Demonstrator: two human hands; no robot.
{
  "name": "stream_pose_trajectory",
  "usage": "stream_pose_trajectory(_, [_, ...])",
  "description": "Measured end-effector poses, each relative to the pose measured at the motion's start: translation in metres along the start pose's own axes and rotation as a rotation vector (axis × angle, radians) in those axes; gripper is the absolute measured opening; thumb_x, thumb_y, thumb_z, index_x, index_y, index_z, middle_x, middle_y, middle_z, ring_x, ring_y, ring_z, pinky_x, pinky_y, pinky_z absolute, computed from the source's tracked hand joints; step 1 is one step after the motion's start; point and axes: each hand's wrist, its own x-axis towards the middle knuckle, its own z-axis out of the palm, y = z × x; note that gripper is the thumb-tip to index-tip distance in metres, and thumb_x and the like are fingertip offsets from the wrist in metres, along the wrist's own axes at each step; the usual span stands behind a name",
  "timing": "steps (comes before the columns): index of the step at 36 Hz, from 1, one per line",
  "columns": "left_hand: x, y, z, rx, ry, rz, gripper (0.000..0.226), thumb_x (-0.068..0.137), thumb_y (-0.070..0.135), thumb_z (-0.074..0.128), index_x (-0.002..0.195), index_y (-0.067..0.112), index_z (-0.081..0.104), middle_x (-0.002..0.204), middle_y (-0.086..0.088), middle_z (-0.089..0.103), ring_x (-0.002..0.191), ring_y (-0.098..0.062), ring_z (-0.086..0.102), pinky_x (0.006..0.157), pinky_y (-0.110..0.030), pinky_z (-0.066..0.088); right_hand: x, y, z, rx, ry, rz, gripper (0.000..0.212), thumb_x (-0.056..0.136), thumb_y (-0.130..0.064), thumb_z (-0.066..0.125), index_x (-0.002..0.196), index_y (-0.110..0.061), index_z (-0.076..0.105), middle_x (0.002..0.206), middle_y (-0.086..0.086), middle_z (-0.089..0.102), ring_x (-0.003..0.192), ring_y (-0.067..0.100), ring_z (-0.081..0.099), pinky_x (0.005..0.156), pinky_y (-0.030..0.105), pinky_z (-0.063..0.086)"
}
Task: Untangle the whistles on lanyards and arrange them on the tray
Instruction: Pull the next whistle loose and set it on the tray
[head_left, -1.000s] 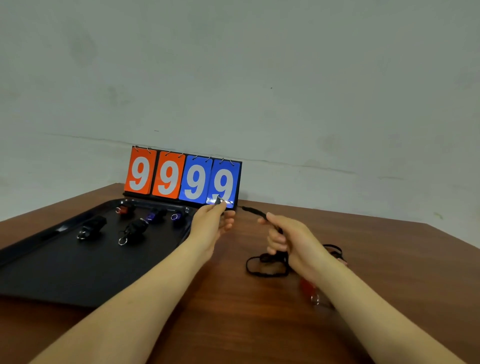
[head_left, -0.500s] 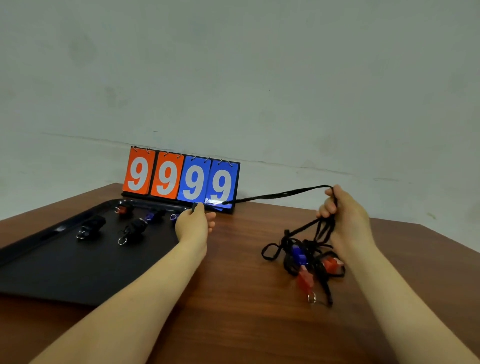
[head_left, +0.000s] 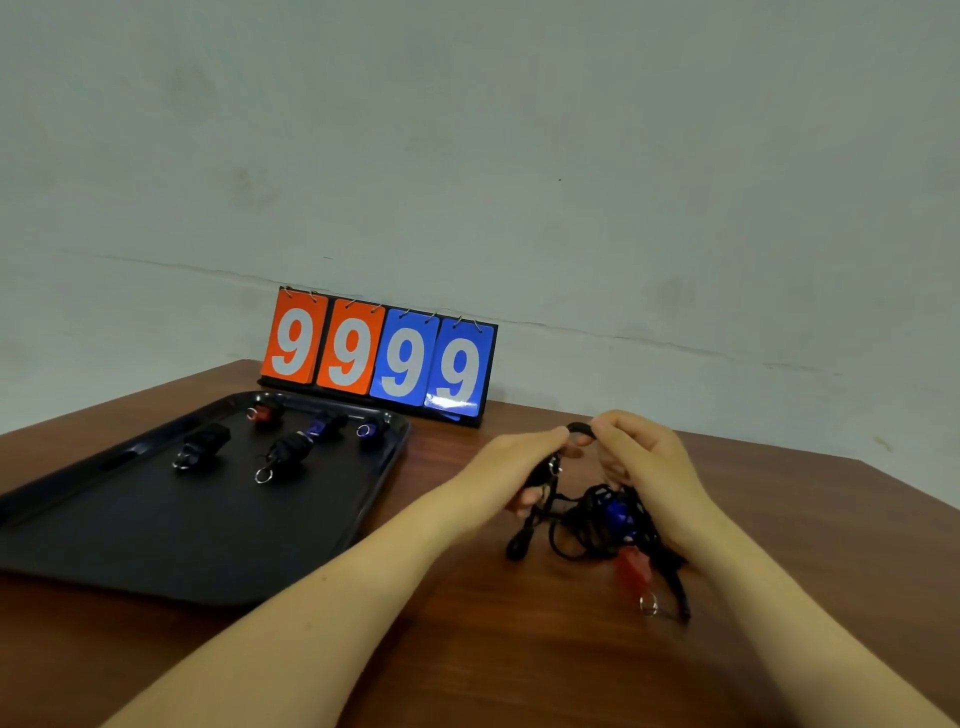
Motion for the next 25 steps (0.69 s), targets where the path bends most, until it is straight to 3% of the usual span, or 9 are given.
stream_pose_trajectory(5, [0.001,-0.005,0.004,-0.181,-0.06,-0.064,0.033,0.097,0.041,0.049,0.079,0.017,0.061,0.051,0.004,0.045,0.047,-0.01,0.042,0.055,-0.026,0.036,0.002,0.006,-0.001,-0.024,0.036,0.011,0.036,0.098,-0.021,0.049,0.067,-0.023,0.069,0.048,-0.01,0.038,0.047,0.008,0.033,0.05,0.021,0.032])
stream_pose_trajectory(9, [0.001,0.004,-0.009,-0.496,0.218,-0.024,0.026,0.097,0.031,0.051,0.082,0.012,0.058,0.055,0.002,0.049,0.051,-0.011,0.043,0.058,-0.025,0.04,-0.001,0.005,-0.002,-0.184,-0.003,-0.01,0.03,0.098,-0.024,0.05,0.075,-0.017,0.069,0.048,-0.011,0.046,0.046,0.002,0.04,0.054,0.017,0.034])
stream_pose_trajectory(11, [0.002,0.008,-0.017,-0.635,0.363,0.015,0.022,0.097,0.026,0.052,0.084,0.01,0.059,0.051,0.002,0.05,0.05,-0.011,0.041,0.058,-0.025,0.038,-0.003,0.002,-0.001,-0.308,-0.036,-0.025,0.027,0.098,-0.023,0.05,0.079,-0.014,0.068,0.051,-0.021,0.054,0.05,-0.006,0.049,0.057,0.012,0.034])
stream_pose_trajectory(15, [0.003,0.012,-0.032,-0.829,0.561,0.077,0.021,0.099,0.025,0.05,0.084,0.013,0.058,0.052,0.001,0.05,0.05,-0.01,0.036,0.055,-0.022,0.035,-0.004,0.003,-0.004,-0.347,-0.029,-0.013,0.027,0.098,-0.022,0.05,0.076,-0.014,0.064,0.053,-0.024,0.055,0.055,-0.01,0.051,0.062,0.015,0.034])
stream_pose_trajectory(20, [0.0,0.015,-0.037,-0.742,0.589,0.088,0.024,0.098,0.026,0.049,0.078,0.014,0.056,0.052,0.001,0.05,0.051,-0.011,0.032,0.055,-0.023,0.031,0.0,0.01,-0.007,-0.421,0.018,0.055,0.027,0.098,-0.024,0.051,0.079,-0.016,0.068,0.055,-0.026,0.059,0.061,-0.013,0.055,0.063,0.018,0.035])
stream_pose_trajectory(23, [-0.001,0.017,-0.03,-0.582,0.517,0.088,0.025,0.096,0.026,0.052,0.075,0.012,0.056,0.057,0.0,0.051,0.048,-0.01,0.035,0.052,-0.022,0.032,0.003,0.02,-0.01,-0.544,0.024,0.129,0.022,0.097,-0.031,0.051,0.084,-0.026,0.068,0.084,-0.007,0.07,0.086,0.008,0.064,0.069,0.019,0.042])
stream_pose_trajectory(25, [-0.003,0.017,-0.023,-0.454,0.448,0.068,0.02,0.095,0.023,0.052,0.081,0.01,0.056,0.06,-0.002,0.052,0.049,-0.01,0.039,0.052,-0.023,0.033,0.004,0.023,-0.01,-0.565,0.014,0.138,0.016,0.097,-0.035,0.05,0.093,-0.032,0.065,0.1,-0.013,0.065,0.097,0.006,0.059,0.077,0.021,0.042])
